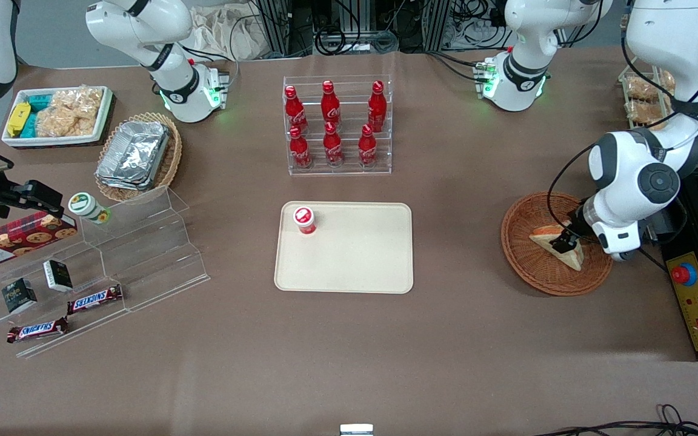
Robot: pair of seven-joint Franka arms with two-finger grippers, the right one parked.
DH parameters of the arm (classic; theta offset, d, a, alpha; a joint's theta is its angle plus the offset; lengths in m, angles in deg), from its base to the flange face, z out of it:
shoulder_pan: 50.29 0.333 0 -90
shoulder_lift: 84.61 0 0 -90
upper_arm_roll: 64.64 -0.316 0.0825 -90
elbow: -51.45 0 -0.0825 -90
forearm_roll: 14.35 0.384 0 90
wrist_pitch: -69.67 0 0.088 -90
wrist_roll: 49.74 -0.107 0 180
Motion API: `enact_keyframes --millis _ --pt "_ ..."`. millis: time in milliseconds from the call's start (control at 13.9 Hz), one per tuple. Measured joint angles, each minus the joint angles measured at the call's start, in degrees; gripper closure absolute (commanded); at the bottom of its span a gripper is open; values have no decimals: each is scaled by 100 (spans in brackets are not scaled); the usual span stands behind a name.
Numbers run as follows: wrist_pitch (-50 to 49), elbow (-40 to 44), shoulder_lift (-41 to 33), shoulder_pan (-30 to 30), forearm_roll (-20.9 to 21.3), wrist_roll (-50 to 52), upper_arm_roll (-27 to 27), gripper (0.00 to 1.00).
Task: Place sandwich from basket to tray
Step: 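Close the left gripper on the wrapped sandwich and lift it, then carry the sandwich with the left gripper over the cream tray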
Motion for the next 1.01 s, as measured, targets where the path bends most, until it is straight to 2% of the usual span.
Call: enact_keyframes --millis 361,722,1010 --pt "-39 216 10 2 4 233 -2 100" --pt "-2150 1661 -108 -30 25 -23 108 100" --pt "-3612 3052 -146 -128 22 -460 892 100"
